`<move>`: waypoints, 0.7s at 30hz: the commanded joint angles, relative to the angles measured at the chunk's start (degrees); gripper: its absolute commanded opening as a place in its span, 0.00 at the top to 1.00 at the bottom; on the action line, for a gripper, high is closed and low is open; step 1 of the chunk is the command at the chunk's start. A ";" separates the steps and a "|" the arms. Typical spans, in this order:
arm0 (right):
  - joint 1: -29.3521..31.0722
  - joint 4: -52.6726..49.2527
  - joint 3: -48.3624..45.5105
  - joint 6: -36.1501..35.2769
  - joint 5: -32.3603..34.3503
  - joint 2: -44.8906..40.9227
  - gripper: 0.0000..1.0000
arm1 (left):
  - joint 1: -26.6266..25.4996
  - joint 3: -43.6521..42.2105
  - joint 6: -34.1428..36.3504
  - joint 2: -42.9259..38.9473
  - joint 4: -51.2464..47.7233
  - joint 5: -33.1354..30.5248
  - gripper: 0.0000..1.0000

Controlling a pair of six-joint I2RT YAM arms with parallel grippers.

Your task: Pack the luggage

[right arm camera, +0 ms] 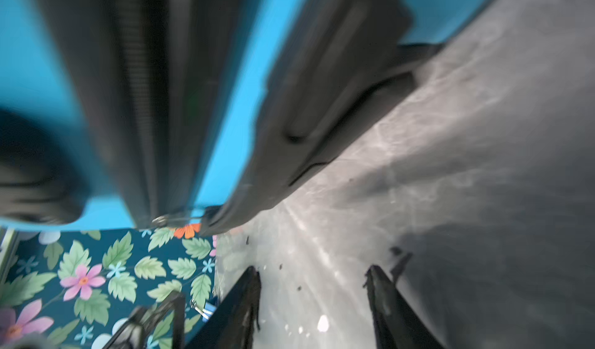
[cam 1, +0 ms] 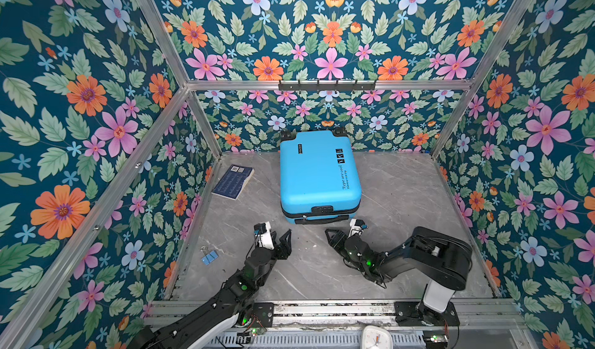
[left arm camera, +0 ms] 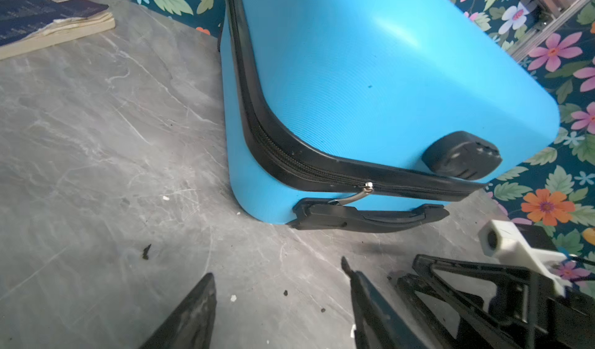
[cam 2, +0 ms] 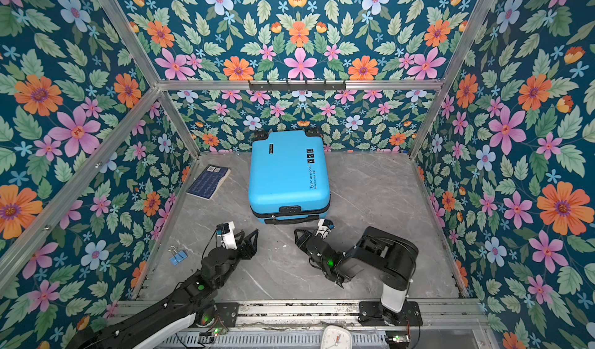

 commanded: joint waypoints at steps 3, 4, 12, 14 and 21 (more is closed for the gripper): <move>-0.01 18.54 1.93 6.64 1.22 9.20 0.48 | -1.33 -2.81 4.02 6.38 16.66 -1.59 0.33; 0.07 18.61 2.66 4.39 0.49 9.15 0.49 | -1.56 -3.07 3.96 7.32 17.78 -1.70 0.33; 3.34 18.67 2.10 -7.25 3.70 3.89 0.51 | -1.94 -3.75 5.25 9.20 20.84 -2.73 0.33; 3.30 18.58 2.28 -5.38 4.48 4.66 0.51 | -2.04 -3.75 5.69 9.17 20.86 -2.77 0.33; 1.82 18.48 4.12 0.38 5.66 7.83 0.51 | -2.06 -4.14 6.66 8.82 20.34 -2.02 0.35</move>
